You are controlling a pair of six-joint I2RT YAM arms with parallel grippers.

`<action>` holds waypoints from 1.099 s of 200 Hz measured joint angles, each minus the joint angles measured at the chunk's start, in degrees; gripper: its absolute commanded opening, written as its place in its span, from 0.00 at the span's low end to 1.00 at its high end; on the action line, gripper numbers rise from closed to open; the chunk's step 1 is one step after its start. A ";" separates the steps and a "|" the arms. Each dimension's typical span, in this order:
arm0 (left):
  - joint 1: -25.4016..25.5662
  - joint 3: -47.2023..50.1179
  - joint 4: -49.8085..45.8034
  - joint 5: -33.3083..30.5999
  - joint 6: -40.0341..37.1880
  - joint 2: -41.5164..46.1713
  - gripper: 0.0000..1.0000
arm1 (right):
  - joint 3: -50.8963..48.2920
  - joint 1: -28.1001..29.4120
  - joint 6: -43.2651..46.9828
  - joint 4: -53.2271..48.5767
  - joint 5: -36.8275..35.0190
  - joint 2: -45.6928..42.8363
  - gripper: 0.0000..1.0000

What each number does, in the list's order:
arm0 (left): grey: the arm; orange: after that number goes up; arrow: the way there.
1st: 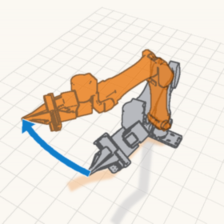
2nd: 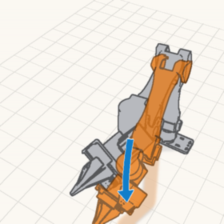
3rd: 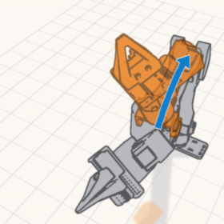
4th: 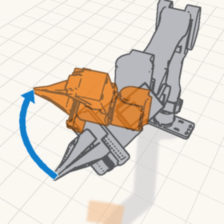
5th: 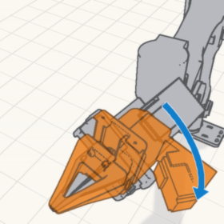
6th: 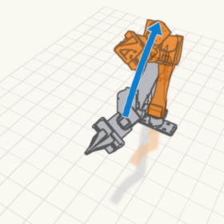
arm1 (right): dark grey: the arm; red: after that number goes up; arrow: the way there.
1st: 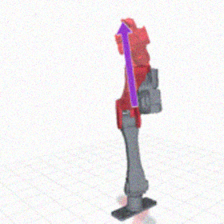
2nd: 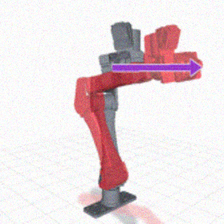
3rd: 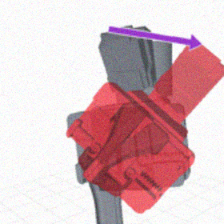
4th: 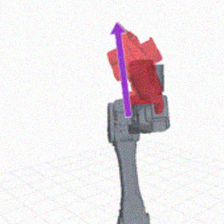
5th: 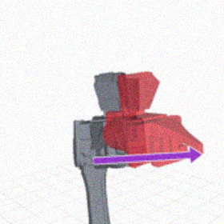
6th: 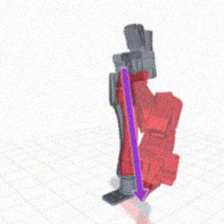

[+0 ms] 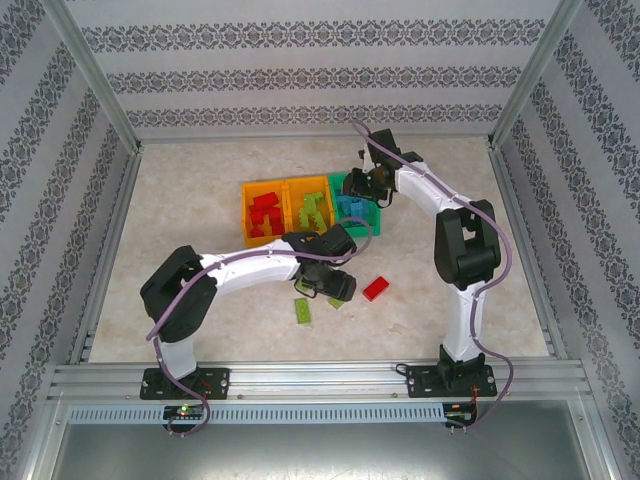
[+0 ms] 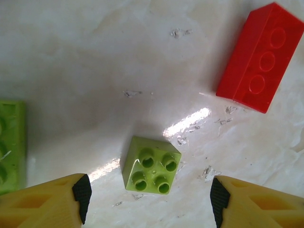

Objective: Sort the legos into containers by color

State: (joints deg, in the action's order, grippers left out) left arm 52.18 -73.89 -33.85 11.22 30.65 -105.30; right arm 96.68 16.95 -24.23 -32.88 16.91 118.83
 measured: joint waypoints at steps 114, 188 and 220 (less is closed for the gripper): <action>2.14 -3.58 -2.23 -1.46 -1.44 -7.50 0.64 | 0.87 -0.24 0.11 -1.03 1.88 0.22 0.72; 2.14 -4.37 -3.08 -2.54 -3.19 -8.50 0.43 | -6.97 -1.88 0.26 1.25 2.56 -11.98 0.77; 2.14 -4.74 -3.39 -2.93 -3.41 -8.55 0.32 | -13.75 -4.61 0.44 2.89 2.51 -17.97 0.77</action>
State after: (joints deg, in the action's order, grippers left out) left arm 54.33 -78.63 -37.23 8.29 27.24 -113.84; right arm 82.94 12.34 -23.79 -30.00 19.42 100.86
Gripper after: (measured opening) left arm 0.353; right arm 0.773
